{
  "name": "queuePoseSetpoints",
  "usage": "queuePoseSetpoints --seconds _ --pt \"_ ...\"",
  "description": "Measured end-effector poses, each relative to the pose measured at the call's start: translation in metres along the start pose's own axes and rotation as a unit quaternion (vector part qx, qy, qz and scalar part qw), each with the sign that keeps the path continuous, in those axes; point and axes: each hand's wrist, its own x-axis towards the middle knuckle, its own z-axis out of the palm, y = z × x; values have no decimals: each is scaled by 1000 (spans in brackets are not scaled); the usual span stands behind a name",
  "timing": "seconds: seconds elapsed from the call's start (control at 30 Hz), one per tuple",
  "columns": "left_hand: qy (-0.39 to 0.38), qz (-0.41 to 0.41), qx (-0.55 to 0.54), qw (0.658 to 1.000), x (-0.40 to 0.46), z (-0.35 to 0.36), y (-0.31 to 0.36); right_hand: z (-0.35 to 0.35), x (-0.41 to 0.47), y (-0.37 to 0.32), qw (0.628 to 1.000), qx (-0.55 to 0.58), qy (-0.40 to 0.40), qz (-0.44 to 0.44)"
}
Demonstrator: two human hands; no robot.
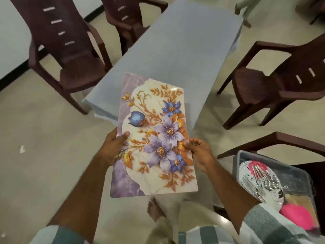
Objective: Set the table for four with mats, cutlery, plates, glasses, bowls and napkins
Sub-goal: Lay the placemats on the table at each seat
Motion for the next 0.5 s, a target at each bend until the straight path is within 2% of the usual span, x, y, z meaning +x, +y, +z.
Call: queuePoseSetpoints --seconds 0.23,0.4,0.5 --pt "-38 -10 5 999 76 -1 49 44 51 -24 993 2 118 -14" --pt "-41 -30 77 996 151 5 83 62 112 -44 984 -64 166 -18" --pt "-72 -32 92 993 196 8 102 75 146 -54 971 -69 229 -25"
